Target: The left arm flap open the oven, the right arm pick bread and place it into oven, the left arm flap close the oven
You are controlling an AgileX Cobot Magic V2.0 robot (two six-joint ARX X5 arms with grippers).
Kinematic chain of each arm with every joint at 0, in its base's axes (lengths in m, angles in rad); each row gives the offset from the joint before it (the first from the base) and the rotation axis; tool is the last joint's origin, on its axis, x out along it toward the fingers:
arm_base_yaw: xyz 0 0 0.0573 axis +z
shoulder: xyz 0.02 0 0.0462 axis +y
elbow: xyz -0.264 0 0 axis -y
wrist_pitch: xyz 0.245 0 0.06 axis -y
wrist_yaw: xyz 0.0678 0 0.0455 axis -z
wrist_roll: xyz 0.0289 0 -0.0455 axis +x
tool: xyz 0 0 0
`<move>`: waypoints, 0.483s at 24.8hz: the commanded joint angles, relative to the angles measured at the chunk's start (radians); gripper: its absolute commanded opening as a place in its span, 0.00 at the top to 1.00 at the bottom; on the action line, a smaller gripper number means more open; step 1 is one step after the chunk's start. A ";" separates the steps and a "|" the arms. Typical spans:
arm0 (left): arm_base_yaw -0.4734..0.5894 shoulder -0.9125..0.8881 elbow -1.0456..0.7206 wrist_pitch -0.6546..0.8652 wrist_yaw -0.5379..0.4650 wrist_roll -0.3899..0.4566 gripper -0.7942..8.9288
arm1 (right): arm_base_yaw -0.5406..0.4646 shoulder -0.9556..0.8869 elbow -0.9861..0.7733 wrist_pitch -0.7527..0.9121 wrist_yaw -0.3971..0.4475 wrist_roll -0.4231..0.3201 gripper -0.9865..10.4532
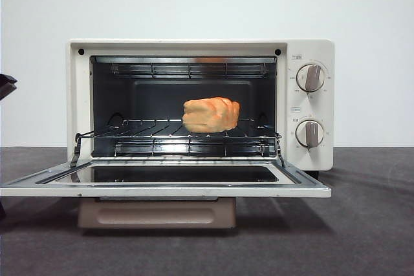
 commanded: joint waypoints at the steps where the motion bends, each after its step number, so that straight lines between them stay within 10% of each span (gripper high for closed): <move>1: -0.010 0.024 0.000 0.019 0.015 -0.006 0.90 | 0.007 0.005 0.016 0.010 0.003 -0.005 0.54; 12: -0.012 0.026 0.000 0.029 0.085 -0.007 0.90 | 0.007 0.005 0.016 0.010 0.004 -0.004 0.54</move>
